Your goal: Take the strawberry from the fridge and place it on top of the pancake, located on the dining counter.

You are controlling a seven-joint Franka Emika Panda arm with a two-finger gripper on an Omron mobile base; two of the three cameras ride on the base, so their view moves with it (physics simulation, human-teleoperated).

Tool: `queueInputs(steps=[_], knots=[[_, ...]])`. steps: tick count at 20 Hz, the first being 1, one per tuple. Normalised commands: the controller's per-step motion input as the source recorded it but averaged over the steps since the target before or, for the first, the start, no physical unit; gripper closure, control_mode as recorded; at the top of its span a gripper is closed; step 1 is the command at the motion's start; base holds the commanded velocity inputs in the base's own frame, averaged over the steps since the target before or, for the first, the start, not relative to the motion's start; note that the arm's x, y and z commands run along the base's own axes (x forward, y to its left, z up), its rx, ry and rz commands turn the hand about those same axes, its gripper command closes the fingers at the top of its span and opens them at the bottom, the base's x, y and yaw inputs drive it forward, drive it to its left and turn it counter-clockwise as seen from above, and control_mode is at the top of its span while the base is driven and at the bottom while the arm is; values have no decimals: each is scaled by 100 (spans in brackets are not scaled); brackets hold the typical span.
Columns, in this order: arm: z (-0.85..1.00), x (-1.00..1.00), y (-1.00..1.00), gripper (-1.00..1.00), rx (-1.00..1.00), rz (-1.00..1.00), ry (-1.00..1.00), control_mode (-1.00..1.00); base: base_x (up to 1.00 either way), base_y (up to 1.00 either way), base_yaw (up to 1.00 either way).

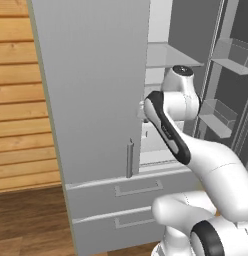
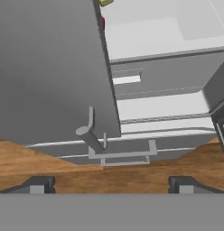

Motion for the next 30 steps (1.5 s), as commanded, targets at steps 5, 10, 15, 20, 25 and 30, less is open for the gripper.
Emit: queueInputs(steps=[5, 10, 15, 20, 25, 30], knots=[[-32, 20, 51, -100, 0, 0, 1, -100, 0, 0, 0], [-45, 26, 22, -100, -1, 0, 0, -100, 0, 0, 0], [-46, 27, 11, -100, -3, 0, 0, -100, 0, 0, 0], [-60, 22, 6, -100, -2, 0, 0, -100, 0, 0, 0], [-43, 18, 0, -100, -2, 0, -5, -100, 0, 0, 0], [-31, 38, 6, -100, -4, 0, -4, -100, 0, 0, 0]])
